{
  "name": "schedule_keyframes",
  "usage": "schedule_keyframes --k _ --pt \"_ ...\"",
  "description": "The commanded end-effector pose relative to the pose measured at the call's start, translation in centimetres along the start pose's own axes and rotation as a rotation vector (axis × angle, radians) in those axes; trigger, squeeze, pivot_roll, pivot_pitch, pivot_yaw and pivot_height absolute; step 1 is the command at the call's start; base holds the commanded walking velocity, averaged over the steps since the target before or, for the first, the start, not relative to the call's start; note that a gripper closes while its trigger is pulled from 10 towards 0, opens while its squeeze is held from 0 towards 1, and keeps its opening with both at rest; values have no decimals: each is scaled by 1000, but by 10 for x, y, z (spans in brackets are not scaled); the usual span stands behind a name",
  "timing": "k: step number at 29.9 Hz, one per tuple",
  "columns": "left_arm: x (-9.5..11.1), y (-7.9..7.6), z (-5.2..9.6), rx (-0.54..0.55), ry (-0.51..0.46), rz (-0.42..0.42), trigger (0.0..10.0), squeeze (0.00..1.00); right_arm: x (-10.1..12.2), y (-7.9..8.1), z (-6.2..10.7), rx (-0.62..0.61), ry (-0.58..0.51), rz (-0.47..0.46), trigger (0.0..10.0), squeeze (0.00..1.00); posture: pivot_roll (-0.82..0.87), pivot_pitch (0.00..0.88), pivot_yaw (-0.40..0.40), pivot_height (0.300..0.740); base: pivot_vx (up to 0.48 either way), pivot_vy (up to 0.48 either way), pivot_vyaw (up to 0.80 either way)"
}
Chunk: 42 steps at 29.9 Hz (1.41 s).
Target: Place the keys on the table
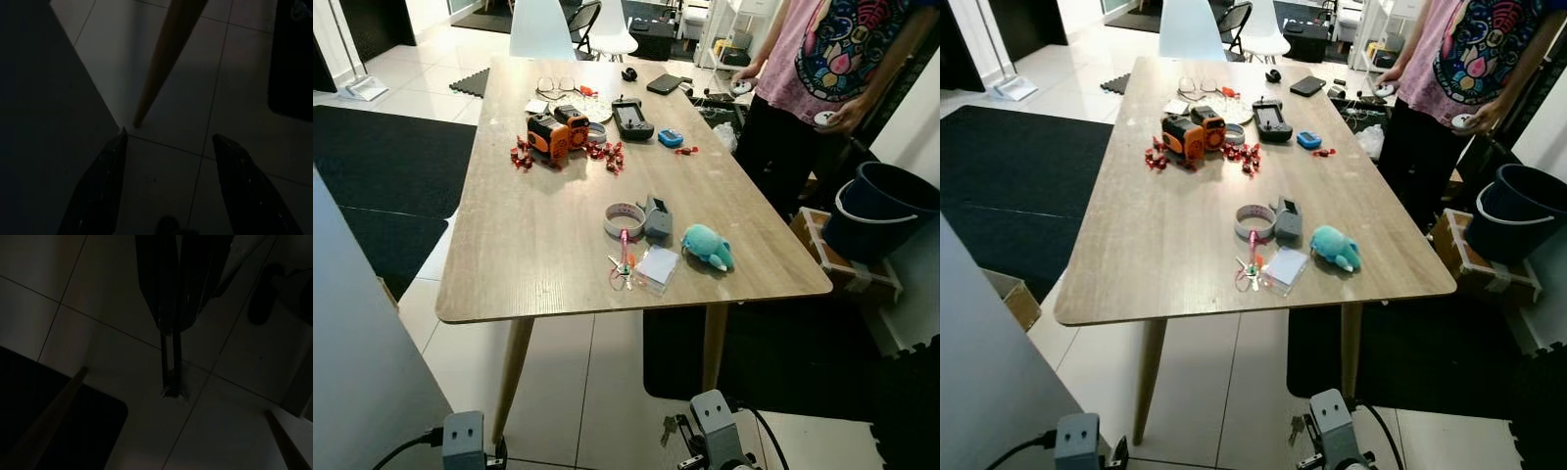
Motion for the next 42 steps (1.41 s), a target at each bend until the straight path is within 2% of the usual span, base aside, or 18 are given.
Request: schedule_keyframes --k 1,12,22,28,32,34,36,41,42 --pt "-10 -1 3 -11 40 -38 10000 0 -5 -7 3 -16 11 11 10000 0 72 74 -87 740 0 0 0" --pt "-8 -8 3 -16 37 -41 10000 0 -2 -12 3 -16 10 29 10000 0 60 69 -105 740 0 0 0" --pt "-7 -21 3 -29 34 -34 10000 0 3 -22 5 -18 10 72 10000 0 31 60 -140 740 0 0 0" --pt "-5 -27 3 -45 30 -42 10000 0 4 -24 5 -22 8 77 10000 0 37 55 -129 740 0 0 0" --pt "-4 -24 1 -61 23 -68 10000 0 2 -19 4 -24 6 54 10000 0 56 53 -92 740 0 0 0" --pt "-1 -16 -2 -77 12 -103 10000 0 -5 -9 4 -23 9 23 10000 0 76 53 -52 740 0 0 0" --pt "-1 -16 -2 -77 12 -103 10000 0 -5 -9 4 -23 9 23 10000 0 76 53 -52 740 0 0 0" --pt "5 3 -6 -90 -1 -155 10000 0 -14 5 3 -22 15 -28 10000 0 113 60 22 740 0 0 0" --pt "5 3 -6 -90 -1 -155 10000 0 -14 5 3 -22 15 -28 10000 0 113 60 22 740 0 0 0"
Point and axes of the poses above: a point about 5 cm out from each wrist's last joint towards the gripper, its own z axis pointing back from the gripper into the wrist, its own x axis along the axis of the wrist's last joint, y = z × x, the point moved 4 cm from there along -z, pointing out of the wrist towards the gripper, and after that the axes turned 13 degrees about -z, right-handed, at the moved point
